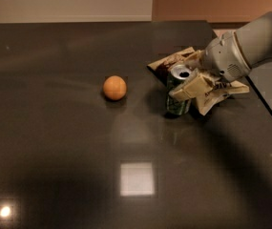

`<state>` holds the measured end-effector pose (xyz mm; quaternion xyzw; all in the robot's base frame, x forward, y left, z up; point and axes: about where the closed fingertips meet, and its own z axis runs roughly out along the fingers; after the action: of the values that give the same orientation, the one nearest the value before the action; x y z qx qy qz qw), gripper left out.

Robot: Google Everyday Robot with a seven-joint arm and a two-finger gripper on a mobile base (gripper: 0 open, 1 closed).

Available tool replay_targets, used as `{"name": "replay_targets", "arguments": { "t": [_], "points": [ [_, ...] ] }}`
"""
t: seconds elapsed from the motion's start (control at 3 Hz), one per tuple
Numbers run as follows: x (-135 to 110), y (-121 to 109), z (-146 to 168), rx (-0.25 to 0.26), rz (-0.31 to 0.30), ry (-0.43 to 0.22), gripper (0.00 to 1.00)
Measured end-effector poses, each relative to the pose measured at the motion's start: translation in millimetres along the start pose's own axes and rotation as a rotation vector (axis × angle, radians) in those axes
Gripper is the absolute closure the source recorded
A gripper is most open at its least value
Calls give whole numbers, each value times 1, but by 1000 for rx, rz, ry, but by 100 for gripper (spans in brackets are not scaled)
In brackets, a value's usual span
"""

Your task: Move green can near brown chip bag

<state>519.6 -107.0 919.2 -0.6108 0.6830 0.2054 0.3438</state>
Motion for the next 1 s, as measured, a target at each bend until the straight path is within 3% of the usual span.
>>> {"name": "replay_targets", "arguments": {
  "t": [0.67, 1.0],
  "points": [
    [17, -13, 9, 4, 49, 4, 13],
    [23, -22, 8, 11, 76, -18, 0]
  ]
}}
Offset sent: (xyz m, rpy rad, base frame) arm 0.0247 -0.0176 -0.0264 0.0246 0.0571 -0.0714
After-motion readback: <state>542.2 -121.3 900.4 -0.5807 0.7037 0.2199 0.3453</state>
